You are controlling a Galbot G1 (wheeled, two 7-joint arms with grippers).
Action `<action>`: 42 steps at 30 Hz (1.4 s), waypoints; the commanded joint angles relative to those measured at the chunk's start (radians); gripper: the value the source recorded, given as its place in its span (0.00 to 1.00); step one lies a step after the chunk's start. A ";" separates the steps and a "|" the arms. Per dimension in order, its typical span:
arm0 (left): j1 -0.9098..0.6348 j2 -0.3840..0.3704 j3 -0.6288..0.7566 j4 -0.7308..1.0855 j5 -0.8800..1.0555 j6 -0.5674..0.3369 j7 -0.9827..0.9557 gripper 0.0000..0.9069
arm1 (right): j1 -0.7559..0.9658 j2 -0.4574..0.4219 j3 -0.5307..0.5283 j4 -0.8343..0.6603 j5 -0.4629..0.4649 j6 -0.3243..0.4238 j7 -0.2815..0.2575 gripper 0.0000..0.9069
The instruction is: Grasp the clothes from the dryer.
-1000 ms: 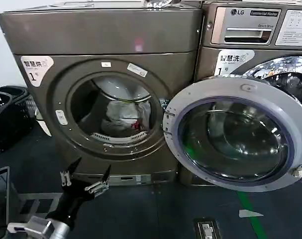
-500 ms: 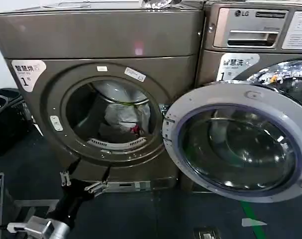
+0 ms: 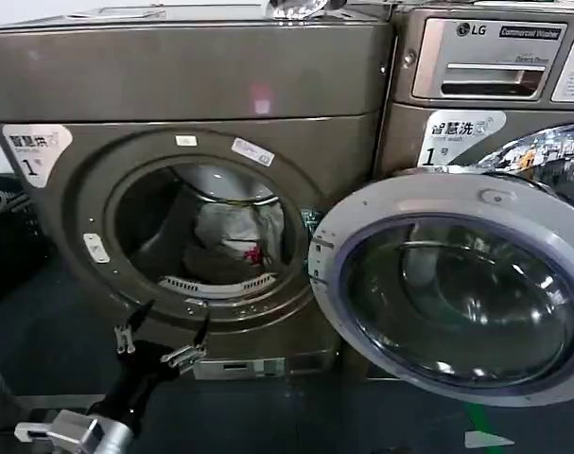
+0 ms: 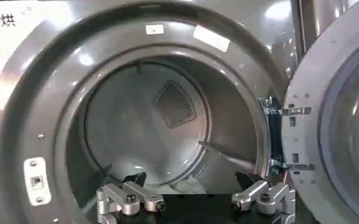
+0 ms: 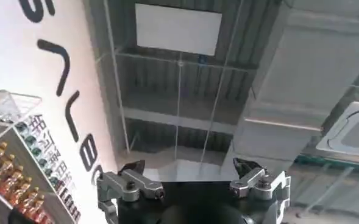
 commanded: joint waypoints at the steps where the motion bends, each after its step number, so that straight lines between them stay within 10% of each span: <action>1: 0.000 -0.002 0.002 0.002 0.001 0.001 0.001 1.00 | -0.001 0.000 0.002 -0.004 -0.002 -0.019 0.004 1.00; 42: 0.000 -0.002 -0.003 0.011 0.001 -0.003 0.004 1.00 | 0.009 0.008 -0.011 0.018 -0.011 -0.033 0.000 1.00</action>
